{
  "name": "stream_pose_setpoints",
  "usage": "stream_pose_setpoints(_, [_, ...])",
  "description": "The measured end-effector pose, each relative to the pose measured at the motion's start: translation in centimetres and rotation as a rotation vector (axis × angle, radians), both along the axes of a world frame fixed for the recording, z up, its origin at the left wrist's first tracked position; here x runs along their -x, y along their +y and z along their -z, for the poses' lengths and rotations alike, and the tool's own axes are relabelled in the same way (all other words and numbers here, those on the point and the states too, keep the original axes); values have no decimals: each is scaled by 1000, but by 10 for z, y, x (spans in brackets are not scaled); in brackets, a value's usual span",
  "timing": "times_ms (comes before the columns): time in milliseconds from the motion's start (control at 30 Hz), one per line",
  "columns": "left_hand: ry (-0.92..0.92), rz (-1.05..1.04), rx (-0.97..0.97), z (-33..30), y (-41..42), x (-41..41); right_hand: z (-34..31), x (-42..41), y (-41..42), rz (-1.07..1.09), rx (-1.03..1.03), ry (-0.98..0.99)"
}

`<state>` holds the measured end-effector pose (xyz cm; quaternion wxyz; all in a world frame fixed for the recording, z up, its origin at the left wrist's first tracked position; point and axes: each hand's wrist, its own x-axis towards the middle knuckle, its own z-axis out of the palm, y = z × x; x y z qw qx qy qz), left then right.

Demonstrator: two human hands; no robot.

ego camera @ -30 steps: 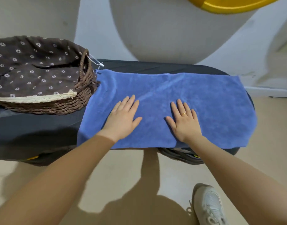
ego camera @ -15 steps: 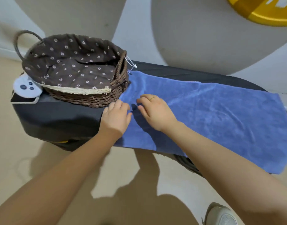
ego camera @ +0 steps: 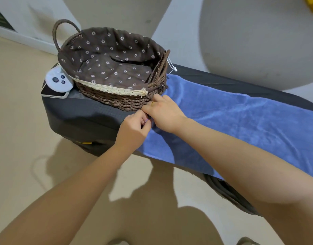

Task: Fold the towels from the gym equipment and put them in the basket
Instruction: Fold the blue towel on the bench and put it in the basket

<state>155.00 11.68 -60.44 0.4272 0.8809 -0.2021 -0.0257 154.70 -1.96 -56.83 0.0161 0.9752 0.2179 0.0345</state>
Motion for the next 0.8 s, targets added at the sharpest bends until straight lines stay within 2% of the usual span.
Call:
stream_pose_setpoints(133, [69, -23, 49, -10, -4, 1, -5, -4, -17, 48, 207, -29])
stream_pose_setpoints(300, [82, 76, 25, -19, -8, 1, -13, 0, -58, 96, 163, -14])
stream_pose_setpoints(367, [112, 111, 26, -18, -9, 2, -8, -2, -78, 243, 139, 41])
stream_pose_setpoints(500, [144, 135, 23, -16, -12, 5, -6, -1, -103, 658, -146, 84])
stream_pose_setpoints(567, [178, 155, -8, -14, -11, 5, -3, -2, -110, 743, -196, 75])
stream_pose_setpoints(700, [214, 175, -43, -10, -12, 7, 0, -4, -117, 867, -397, 195])
stream_pose_setpoints(800, [178, 153, -5, -14, -19, 9, 3, -9, -115, 1025, -759, 189])
